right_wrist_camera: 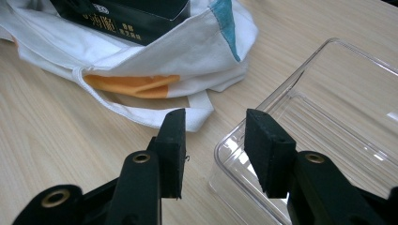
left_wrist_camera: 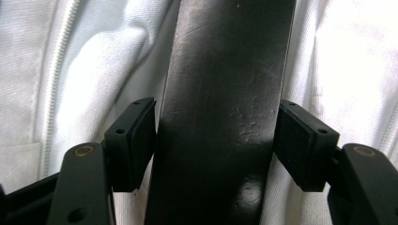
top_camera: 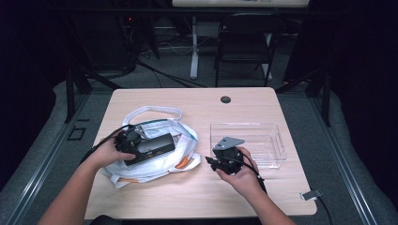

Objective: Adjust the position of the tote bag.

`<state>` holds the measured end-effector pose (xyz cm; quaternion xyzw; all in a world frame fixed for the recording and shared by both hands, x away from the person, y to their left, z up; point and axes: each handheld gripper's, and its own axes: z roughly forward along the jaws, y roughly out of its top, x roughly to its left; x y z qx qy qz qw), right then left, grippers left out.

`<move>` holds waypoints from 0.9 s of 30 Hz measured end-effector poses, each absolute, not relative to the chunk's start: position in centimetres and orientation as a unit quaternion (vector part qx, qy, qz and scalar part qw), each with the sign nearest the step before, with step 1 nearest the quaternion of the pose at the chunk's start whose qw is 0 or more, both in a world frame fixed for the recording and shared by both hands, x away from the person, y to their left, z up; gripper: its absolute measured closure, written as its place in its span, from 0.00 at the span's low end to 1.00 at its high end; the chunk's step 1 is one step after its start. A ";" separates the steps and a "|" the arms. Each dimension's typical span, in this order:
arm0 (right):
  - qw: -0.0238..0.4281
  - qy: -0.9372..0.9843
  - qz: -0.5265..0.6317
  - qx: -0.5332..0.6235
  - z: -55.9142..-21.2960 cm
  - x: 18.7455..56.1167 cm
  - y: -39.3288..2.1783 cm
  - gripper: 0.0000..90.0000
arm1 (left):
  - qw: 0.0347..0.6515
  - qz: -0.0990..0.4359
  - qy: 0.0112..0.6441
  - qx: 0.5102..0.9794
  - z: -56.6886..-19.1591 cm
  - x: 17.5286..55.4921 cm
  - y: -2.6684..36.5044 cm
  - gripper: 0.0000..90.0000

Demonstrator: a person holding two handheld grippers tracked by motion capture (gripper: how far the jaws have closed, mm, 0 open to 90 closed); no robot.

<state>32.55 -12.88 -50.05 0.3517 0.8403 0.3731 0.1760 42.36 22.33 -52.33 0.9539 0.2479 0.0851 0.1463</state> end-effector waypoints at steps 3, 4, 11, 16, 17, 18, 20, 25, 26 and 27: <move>0.176 0.840 0.373 0.351 -50.1 32.5 -12.9 0.66 | 0.141 0.083 0.250 0.954 -52.7 42.4 22.2 0.38; 0.176 0.841 0.372 0.351 -50.1 32.5 -12.9 0.66 | 0.137 0.082 0.248 0.955 -52.7 42.4 22.2 0.39; 0.177 0.841 0.372 0.351 -50.2 32.5 -12.8 0.66 | 0.133 0.078 0.241 0.958 -53.1 42.6 22.1 0.41; 0.176 0.841 0.372 0.350 -50.2 32.5 -12.8 0.66 | 0.133 0.077 0.234 0.960 -53.1 42.6 22.2 0.43; 0.175 0.842 0.372 0.350 -50.2 32.5 -12.8 0.66 | 0.133 0.078 0.233 0.960 -53.1 42.5 22.2 0.43; 0.175 0.842 0.372 0.349 -50.2 32.5 -12.8 0.66 | 0.132 0.078 0.232 0.961 -53.1 42.5 22.1 0.43; 0.176 0.842 0.371 0.349 -50.2 32.5 -12.8 0.66 | 0.131 0.078 0.227 0.962 -53.0 42.5 22.2 0.44; 0.176 0.841 0.372 0.351 -50.3 32.5 -12.8 0.66 | 0.131 0.080 0.220 0.963 -53.0 42.2 22.1 0.46; 0.176 0.842 0.371 0.351 -50.3 32.5 -12.8 0.66 | 0.130 0.082 0.219 0.964 -53.0 42.1 22.1 0.46; 0.175 0.842 0.370 0.352 -50.3 32.5 -12.8 0.66 | 0.130 0.083 0.217 0.964 -53.0 42.1 22.0 0.46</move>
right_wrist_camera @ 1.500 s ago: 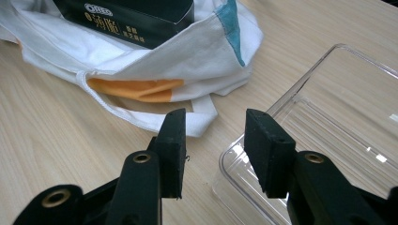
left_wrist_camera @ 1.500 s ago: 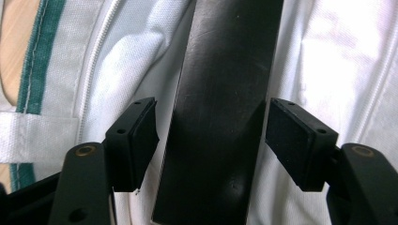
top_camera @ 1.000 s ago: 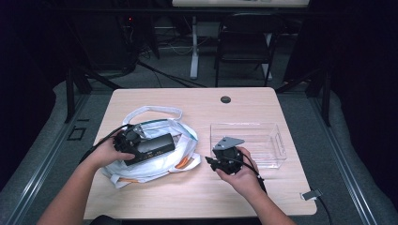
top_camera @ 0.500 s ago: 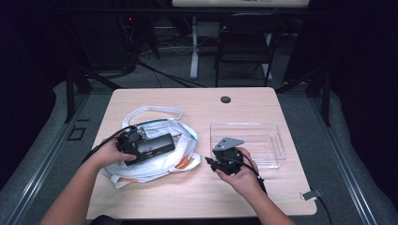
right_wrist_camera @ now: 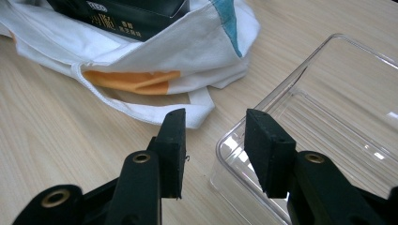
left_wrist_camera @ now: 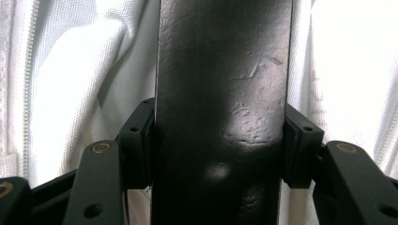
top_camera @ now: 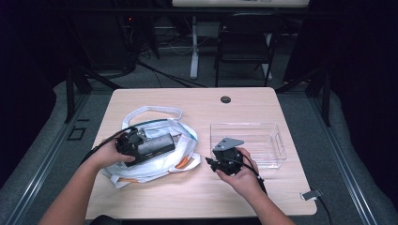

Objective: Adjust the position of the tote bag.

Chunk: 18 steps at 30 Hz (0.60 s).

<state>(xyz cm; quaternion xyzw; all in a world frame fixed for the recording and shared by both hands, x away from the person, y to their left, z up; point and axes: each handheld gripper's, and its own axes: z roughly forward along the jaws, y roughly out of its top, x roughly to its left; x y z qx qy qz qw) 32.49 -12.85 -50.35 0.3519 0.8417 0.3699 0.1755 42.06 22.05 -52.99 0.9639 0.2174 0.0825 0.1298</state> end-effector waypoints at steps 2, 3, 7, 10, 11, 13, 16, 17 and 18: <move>0.175 0.843 0.369 0.351 -50.4 32.5 -12.9 0.66 | 0.125 0.084 0.213 0.965 -52.9 42.0 22.0 0.47; 0.175 0.842 0.370 0.352 -50.4 32.5 -12.9 0.66 | 0.124 0.083 0.214 0.965 -52.9 42.0 22.0 0.47; 0.173 0.843 0.370 0.351 -50.4 32.5 -12.9 0.66 | 0.122 0.088 0.211 0.966 -52.8 41.8 21.9 0.47; 0.175 0.841 0.371 0.354 -50.4 32.5 -12.9 0.66 | 0.122 0.091 0.210 0.966 -52.8 41.7 22.0 0.47; 0.175 0.841 0.371 0.354 -50.4 32.5 -12.9 0.66 | 0.122 0.092 0.209 0.966 -52.7 41.7 22.0 0.47; 0.174 0.842 0.369 0.352 -50.4 32.5 -12.9 0.66 | 0.125 0.095 0.210 0.965 -52.7 41.7 22.1 0.48; 0.175 0.841 0.370 0.353 -50.5 32.5 -12.9 0.66 | 0.126 0.092 0.210 0.965 -52.6 41.7 22.2 0.48; 0.174 0.842 0.370 0.353 -50.5 32.6 -12.9 0.66 | 0.127 0.092 0.211 0.965 -52.6 41.6 22.3 0.48; 0.174 0.842 0.369 0.353 -50.5 32.6 -12.9 0.66 | 0.129 0.090 0.212 0.964 -52.5 41.6 22.3 0.48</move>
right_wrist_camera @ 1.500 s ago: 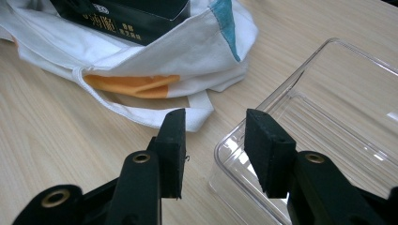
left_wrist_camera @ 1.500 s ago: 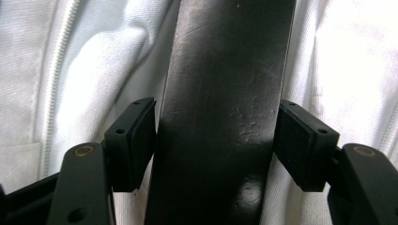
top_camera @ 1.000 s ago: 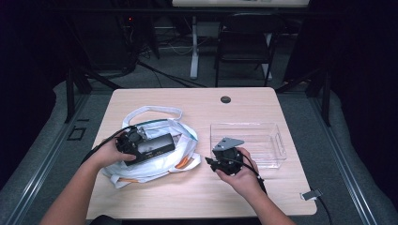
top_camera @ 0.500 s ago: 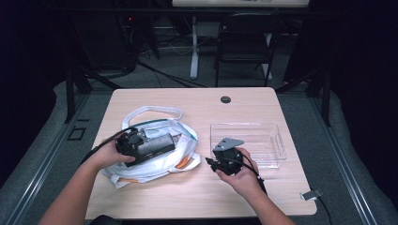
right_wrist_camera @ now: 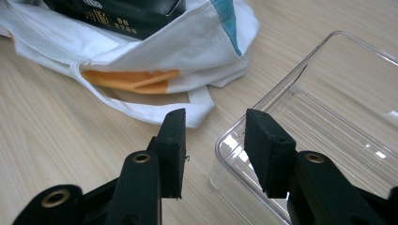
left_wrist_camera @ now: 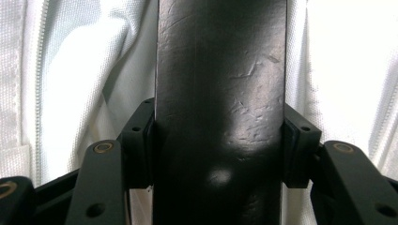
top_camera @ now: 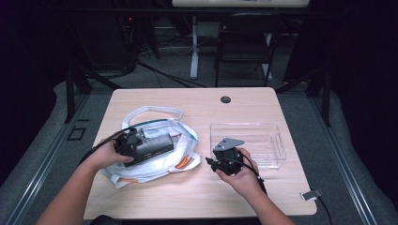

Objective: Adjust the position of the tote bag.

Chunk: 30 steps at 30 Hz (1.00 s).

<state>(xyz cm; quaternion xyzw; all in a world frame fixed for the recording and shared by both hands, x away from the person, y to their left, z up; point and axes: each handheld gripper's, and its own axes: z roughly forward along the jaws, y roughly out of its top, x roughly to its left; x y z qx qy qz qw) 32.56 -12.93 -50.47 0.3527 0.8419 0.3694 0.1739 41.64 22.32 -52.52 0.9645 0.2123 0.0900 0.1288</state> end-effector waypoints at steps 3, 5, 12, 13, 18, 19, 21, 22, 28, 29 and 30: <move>0.173 0.842 0.369 0.352 -50.5 32.5 -12.9 0.66 | 0.134 0.090 0.210 0.964 -52.3 41.6 22.4 0.48; 0.173 0.841 0.371 0.353 -50.6 32.5 -12.9 0.66 | 0.137 0.091 0.211 0.964 -52.1 41.6 22.5 0.48; 0.172 0.841 0.371 0.354 -50.6 32.5 -12.9 0.66 | 0.156 0.086 0.217 0.960 -51.3 41.3 23.1 0.48; 0.172 0.842 0.369 0.353 -50.6 32.5 -13.0 0.66 | 0.158 0.088 0.218 0.959 -51.1 41.2 23.2 0.48; 0.173 0.841 0.371 0.354 -50.6 32.4 -13.0 0.66 | 0.174 0.085 0.224 0.955 -50.5 41.0 23.7 0.48; 0.172 0.839 0.373 0.355 -50.6 32.4 -13.0 0.66 | 0.176 0.085 0.225 0.954 -50.4 40.9 23.8 0.48; 0.173 0.839 0.373 0.355 -50.6 32.4 -13.0 0.66 | 0.180 0.085 0.227 0.953 -50.2 40.9 24.0 0.48; 0.172 0.840 0.373 0.355 -50.6 32.4 -13.0 0.66 | 0.183 0.084 0.228 0.953 -50.1 40.8 24.0 0.48; 0.172 0.840 0.373 0.355 -50.6 32.4 -13.0 0.66 | 0.195 0.085 0.230 0.949 -49.5 40.6 24.4 0.48; 0.173 0.840 0.372 0.355 -50.6 32.4 -13.0 0.66 | 0.198 0.084 0.231 0.949 -49.4 40.6 24.5 0.48; 0.172 0.839 0.374 0.355 -50.6 32.4 -13.0 0.66 | 0.201 0.084 0.232 0.948 -49.3 40.5 24.6 0.48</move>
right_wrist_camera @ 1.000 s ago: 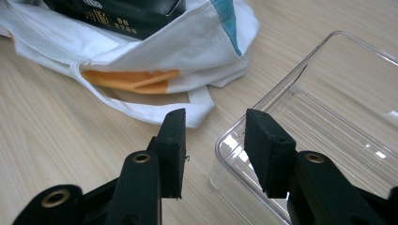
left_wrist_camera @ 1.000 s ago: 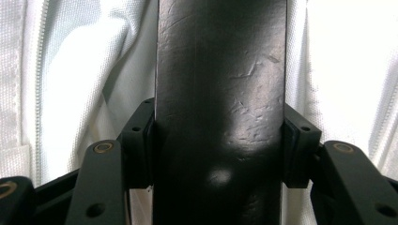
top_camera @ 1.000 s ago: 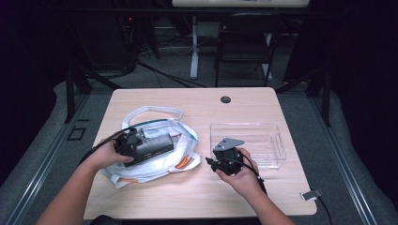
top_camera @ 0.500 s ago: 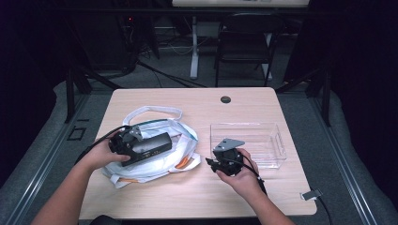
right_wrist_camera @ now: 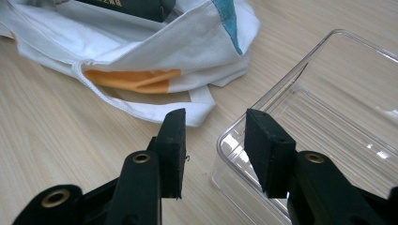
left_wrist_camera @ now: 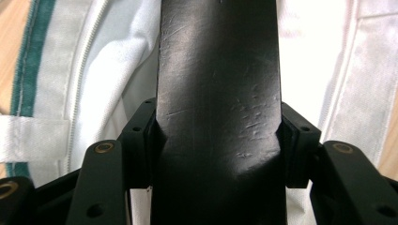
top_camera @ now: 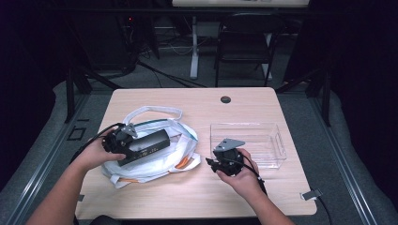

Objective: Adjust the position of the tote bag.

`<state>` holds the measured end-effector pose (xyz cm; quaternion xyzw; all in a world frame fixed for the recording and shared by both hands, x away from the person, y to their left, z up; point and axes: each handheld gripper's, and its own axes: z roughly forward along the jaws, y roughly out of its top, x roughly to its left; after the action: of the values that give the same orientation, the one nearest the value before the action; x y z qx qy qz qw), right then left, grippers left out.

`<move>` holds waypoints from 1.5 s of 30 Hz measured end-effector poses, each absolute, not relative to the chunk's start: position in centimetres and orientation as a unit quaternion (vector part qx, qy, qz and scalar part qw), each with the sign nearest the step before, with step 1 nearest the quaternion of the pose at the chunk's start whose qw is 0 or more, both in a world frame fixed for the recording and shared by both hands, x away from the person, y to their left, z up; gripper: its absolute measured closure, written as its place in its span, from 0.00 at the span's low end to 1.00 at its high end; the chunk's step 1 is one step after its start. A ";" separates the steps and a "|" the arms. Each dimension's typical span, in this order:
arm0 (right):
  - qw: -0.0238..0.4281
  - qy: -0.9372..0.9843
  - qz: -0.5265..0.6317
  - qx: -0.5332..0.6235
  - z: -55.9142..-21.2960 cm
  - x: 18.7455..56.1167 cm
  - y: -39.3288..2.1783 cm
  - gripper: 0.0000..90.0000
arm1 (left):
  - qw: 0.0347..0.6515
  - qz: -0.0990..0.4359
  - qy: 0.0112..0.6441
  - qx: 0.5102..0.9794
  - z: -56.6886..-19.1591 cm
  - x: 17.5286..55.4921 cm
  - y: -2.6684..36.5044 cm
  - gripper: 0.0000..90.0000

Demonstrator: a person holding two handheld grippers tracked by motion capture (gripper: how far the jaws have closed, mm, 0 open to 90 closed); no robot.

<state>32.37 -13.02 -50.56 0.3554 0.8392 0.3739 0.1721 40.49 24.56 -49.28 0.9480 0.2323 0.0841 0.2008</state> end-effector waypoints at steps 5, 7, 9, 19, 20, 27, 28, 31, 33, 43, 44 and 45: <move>0.172 0.839 0.376 0.353 -50.5 32.3 -13.1 0.66 | 0.206 0.086 0.230 0.947 -48.6 40.3 24.7 0.48; 0.171 0.841 0.375 0.350 -50.5 32.3 -13.0 0.66 | 0.206 0.087 0.232 0.947 -48.3 40.2 24.6 0.48; 0.174 0.843 0.372 0.348 -50.5 32.3 -13.0 0.65 | 0.211 0.089 0.231 0.946 -47.8 40.1 24.4 0.48; 0.175 0.848 0.378 0.329 -50.1 32.5 -13.1 0.55 | 0.227 0.095 0.213 0.946 -45.9 39.6 23.3 0.48; 0.174 0.847 0.379 0.329 -50.0 32.6 -13.2 0.54 | 0.228 0.096 0.212 0.946 -45.8 39.5 23.2 0.48; 0.183 0.851 0.377 0.316 -48.6 33.3 -14.2 0.52 | 0.239 0.101 0.198 0.945 -44.7 39.6 22.4 0.48; 0.181 0.853 0.376 0.314 -48.4 33.4 -14.4 0.51 | 0.238 0.100 0.197 0.946 -44.6 39.6 22.2 0.48; 0.174 0.857 0.377 0.305 -47.8 33.8 -14.9 0.48 | 0.244 0.103 0.192 0.945 -44.2 39.7 21.7 0.48; 0.181 0.860 0.373 0.298 -47.6 34.0 -15.1 0.47 | 0.247 0.103 0.189 0.945 -43.9 39.7 21.4 0.48; 0.159 0.878 0.349 0.284 -46.6 35.4 -15.8 0.44 | 0.254 0.102 0.170 0.947 -43.0 40.2 19.4 0.48; 0.155 0.881 0.347 0.282 -46.5 35.5 -15.9 0.44 | 0.253 0.102 0.166 0.948 -42.9 40.2 19.2 0.48; 0.153 0.881 0.349 0.282 -46.4 35.6 -15.9 0.44 | 0.253 0.102 0.163 0.948 -42.9 40.3 19.0 0.48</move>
<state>35.59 -15.89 -46.39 0.2817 0.8807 0.3487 0.1531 40.29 18.99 -42.86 0.9482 0.1632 0.1017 0.2527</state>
